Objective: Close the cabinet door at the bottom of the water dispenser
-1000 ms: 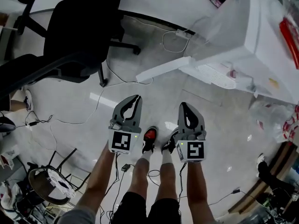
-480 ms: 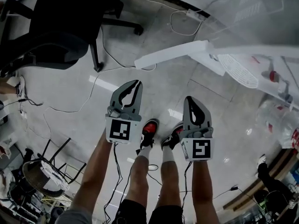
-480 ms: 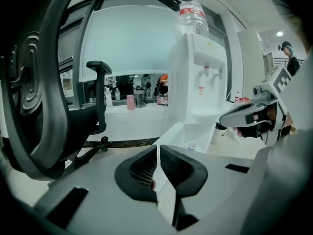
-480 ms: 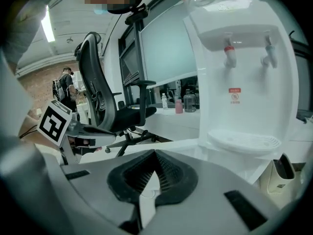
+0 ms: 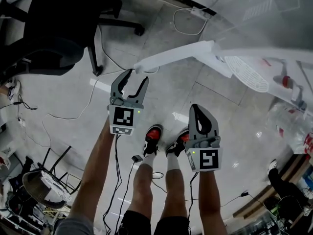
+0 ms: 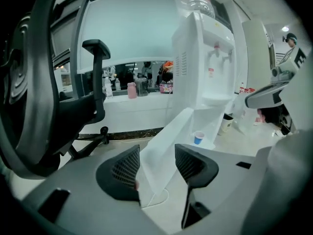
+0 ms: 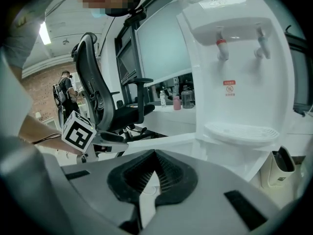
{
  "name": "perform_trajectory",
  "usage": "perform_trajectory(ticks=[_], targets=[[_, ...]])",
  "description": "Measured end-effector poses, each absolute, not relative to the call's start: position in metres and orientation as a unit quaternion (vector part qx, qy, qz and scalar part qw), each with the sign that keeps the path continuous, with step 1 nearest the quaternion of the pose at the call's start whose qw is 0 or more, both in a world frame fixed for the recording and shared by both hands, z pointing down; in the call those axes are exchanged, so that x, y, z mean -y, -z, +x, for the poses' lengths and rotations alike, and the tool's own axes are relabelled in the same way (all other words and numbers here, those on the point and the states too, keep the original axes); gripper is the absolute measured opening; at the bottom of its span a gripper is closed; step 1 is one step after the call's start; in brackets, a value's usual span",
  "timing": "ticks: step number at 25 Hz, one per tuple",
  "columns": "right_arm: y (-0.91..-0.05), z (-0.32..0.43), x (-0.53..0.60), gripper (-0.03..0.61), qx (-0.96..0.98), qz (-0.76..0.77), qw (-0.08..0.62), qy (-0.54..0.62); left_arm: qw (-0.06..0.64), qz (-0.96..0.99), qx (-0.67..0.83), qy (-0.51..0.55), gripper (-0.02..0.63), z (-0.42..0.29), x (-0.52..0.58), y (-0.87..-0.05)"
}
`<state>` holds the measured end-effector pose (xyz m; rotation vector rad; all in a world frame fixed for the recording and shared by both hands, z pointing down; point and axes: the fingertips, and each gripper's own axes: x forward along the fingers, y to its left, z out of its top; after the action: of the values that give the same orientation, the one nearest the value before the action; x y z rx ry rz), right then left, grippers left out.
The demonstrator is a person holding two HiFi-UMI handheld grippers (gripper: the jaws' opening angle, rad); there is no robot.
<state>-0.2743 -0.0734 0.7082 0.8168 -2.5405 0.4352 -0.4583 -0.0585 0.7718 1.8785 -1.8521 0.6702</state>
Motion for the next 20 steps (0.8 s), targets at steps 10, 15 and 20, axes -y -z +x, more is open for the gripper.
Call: perform_trajectory(ticks=[10, 15, 20], targets=[[-0.727, -0.266, 0.062, 0.017, 0.910, 0.297, 0.229, -0.175, 0.218, 0.681, 0.649, -0.259, 0.238, -0.469, 0.070, -0.805], [-0.727, -0.263, 0.062, 0.017, 0.909, 0.302, 0.228, -0.177, 0.219, 0.683, 0.651, -0.248, 0.233, -0.470, 0.070, -0.807], [-0.725, -0.256, 0.059, 0.017, 0.906, 0.311, 0.227, -0.178, 0.221, 0.683, 0.652, -0.246, 0.229, -0.466, 0.066, -0.807]])
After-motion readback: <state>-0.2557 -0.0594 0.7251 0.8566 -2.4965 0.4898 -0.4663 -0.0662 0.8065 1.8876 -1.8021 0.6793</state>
